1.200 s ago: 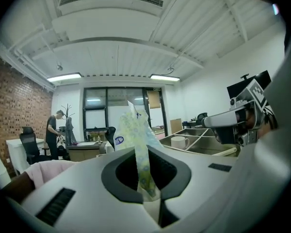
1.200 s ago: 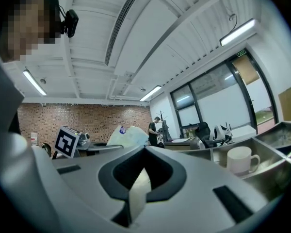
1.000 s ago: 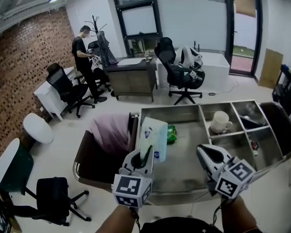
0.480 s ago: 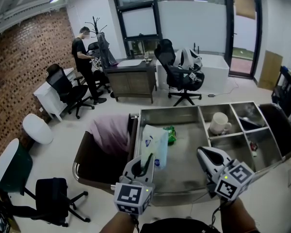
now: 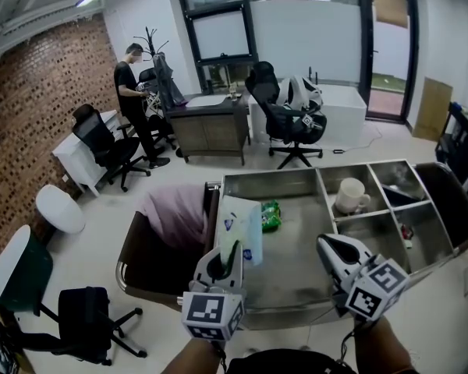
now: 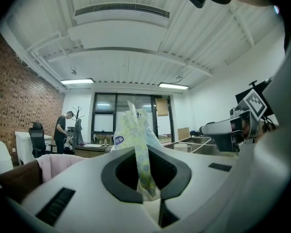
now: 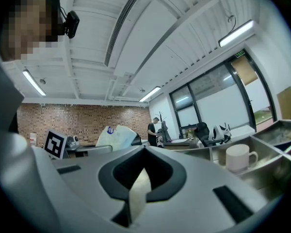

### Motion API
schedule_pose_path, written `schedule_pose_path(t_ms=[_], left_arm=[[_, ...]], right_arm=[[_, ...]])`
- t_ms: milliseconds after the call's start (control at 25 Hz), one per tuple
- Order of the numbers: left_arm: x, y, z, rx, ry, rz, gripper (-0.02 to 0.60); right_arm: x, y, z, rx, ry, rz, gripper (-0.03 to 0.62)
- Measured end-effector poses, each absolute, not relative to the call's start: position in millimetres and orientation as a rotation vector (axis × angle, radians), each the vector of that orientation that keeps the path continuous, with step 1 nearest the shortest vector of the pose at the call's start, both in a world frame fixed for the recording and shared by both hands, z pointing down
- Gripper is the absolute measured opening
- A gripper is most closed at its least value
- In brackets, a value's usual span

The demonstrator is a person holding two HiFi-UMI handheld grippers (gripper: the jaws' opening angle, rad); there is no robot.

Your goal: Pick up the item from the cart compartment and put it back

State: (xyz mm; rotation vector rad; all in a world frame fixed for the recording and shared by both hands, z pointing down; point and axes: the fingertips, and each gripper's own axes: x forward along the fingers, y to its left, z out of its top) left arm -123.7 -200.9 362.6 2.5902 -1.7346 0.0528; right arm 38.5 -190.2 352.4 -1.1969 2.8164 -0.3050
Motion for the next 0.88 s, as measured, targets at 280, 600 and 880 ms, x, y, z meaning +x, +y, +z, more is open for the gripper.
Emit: schedule_pose_path(t_ms=[280, 600, 880], left_arm=[[-122.9, -204.5, 366.4, 2.586, -1.719, 0.055, 0.005], [-123.2, -205.9, 369.4, 2.592, -1.7, 0.075, 0.005], [-123.4, -206.7, 371.6, 2.594, -1.696, 0.09, 0.006]], right_arm=[[37.1, -190.2, 352.6, -1.196, 2.81, -0.305, 0.017], [37.1, -188.8, 350.5, -1.208, 2.798, -0.305, 0.017], [39.2, -188.0, 351.1, -1.219, 2.793, -0.306, 0.017]])
